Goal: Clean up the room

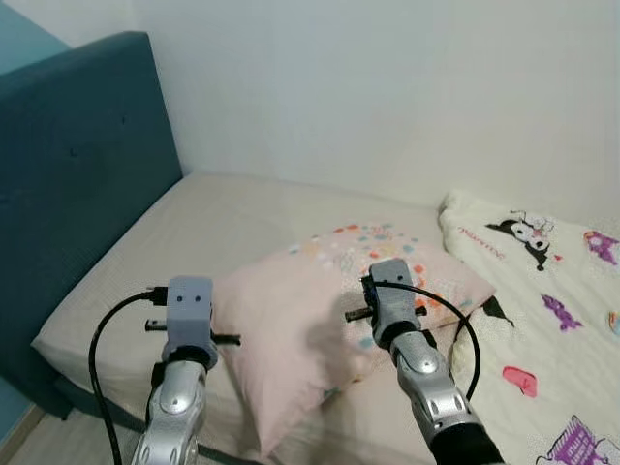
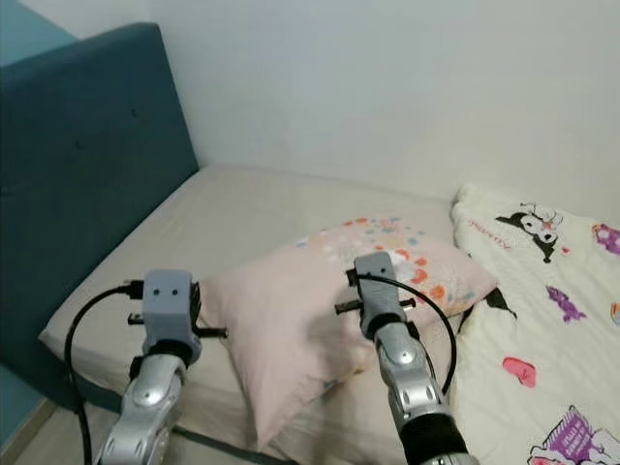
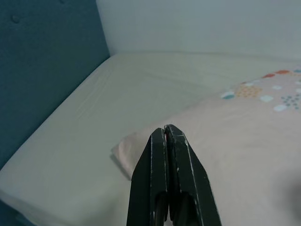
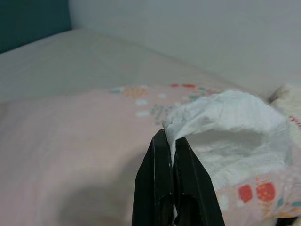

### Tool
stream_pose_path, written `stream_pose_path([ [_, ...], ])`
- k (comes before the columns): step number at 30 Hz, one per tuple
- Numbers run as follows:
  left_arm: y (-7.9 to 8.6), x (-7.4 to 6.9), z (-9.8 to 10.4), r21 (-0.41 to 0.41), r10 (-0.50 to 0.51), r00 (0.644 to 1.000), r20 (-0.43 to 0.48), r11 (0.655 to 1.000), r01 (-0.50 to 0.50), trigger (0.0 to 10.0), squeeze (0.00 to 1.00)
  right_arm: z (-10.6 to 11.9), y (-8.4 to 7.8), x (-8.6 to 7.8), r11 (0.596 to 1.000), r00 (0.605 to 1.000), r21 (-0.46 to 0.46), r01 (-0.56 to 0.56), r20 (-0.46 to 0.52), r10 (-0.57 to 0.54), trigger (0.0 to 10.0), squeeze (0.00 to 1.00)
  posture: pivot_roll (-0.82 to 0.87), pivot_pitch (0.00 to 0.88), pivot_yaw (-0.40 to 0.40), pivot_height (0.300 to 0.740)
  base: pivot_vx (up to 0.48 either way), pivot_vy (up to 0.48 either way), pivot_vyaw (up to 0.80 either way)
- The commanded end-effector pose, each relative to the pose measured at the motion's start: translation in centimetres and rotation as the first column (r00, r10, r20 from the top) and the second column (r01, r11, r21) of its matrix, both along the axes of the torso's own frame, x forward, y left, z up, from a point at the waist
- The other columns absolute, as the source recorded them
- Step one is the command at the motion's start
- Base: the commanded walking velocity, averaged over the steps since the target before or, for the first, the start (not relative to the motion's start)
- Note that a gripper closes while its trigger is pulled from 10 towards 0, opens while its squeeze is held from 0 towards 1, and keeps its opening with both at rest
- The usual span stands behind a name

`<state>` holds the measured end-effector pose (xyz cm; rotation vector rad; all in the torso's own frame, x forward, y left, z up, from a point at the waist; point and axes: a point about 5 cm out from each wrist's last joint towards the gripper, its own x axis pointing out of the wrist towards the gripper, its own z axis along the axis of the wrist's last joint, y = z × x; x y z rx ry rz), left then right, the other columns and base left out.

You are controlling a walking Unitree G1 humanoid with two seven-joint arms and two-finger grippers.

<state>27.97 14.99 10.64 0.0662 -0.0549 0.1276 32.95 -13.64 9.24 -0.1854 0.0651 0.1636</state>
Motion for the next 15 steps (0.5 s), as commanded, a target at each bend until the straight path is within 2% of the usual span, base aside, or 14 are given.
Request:
stream_pose_path([
  [1, 0.2, -0.2, -0.6, 0.006, 0.010, 1.000, -0.020, 1.000, -0.010, 10.0, 0.00, -0.7, 0.1, -0.4, 1.000, 1.000, 0.016, 0.000, -0.032, 0.000, 10.0, 0.00, 0.01, 0.047, -0.060, 0.740, 0.000, 0.000, 0.00],
  [15, 0.7, -0.5, -1.4, 0.011, 0.060, 0.997, -0.039, 0.998, -0.060, 10.0, 0.00, -2.4, 0.2, -1.0, 1.000, 0.995, 0.023, -0.011, -0.103, 0.013, 10.0, 0.00, 0.01, 0.050, -0.091, 0.740, 0.000, 0.000, 0.00],
])
